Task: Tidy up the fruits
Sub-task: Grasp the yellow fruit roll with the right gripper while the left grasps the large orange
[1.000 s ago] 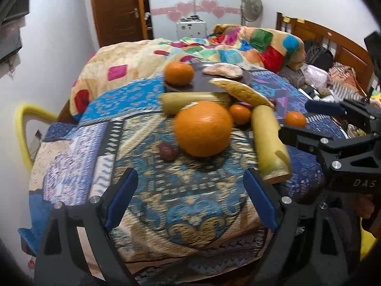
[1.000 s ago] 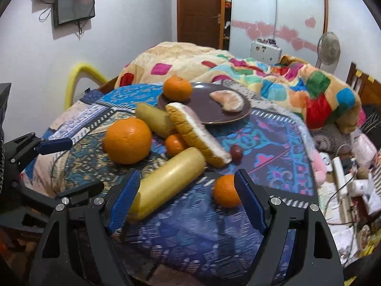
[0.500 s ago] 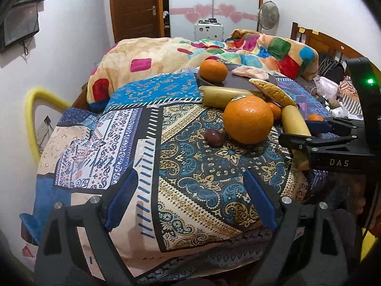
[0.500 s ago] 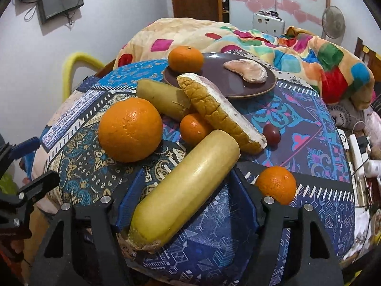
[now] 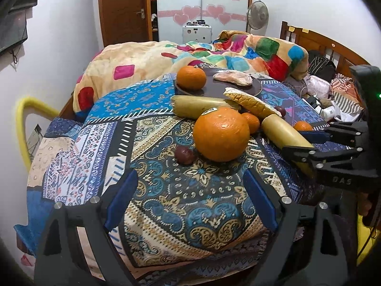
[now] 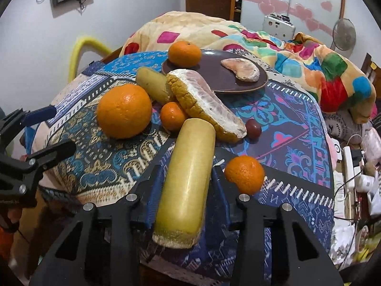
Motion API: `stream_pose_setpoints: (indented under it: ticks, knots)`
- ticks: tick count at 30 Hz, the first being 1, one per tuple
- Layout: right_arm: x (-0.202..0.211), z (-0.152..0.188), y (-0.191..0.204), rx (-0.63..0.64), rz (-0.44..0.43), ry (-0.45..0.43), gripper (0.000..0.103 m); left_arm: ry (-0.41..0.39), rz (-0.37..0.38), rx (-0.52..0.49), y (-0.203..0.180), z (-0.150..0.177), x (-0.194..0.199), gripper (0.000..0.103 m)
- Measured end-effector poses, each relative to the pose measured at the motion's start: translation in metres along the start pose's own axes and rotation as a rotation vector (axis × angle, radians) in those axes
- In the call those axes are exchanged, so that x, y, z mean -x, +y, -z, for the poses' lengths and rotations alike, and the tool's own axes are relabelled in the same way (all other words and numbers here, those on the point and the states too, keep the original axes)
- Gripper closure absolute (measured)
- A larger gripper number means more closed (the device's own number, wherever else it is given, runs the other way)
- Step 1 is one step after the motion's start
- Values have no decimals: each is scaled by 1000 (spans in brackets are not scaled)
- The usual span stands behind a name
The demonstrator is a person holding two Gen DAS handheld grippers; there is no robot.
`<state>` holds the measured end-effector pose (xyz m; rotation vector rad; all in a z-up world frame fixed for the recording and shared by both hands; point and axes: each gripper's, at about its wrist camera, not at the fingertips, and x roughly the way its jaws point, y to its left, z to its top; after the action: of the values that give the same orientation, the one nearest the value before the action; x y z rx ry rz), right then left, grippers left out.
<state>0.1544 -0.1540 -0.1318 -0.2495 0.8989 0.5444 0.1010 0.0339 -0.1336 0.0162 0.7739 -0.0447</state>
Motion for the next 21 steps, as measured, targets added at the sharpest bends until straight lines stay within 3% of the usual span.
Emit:
stream_pose_setpoints:
  ticks: [10,21]
  knots:
    - [2,-3,-6,-31,-26,-18,68,14,5,-19,-8,-7,-9,12]
    - [49,-12,-26,-40,-21,-141,68,34,39,-17,-19,-32,-35,12]
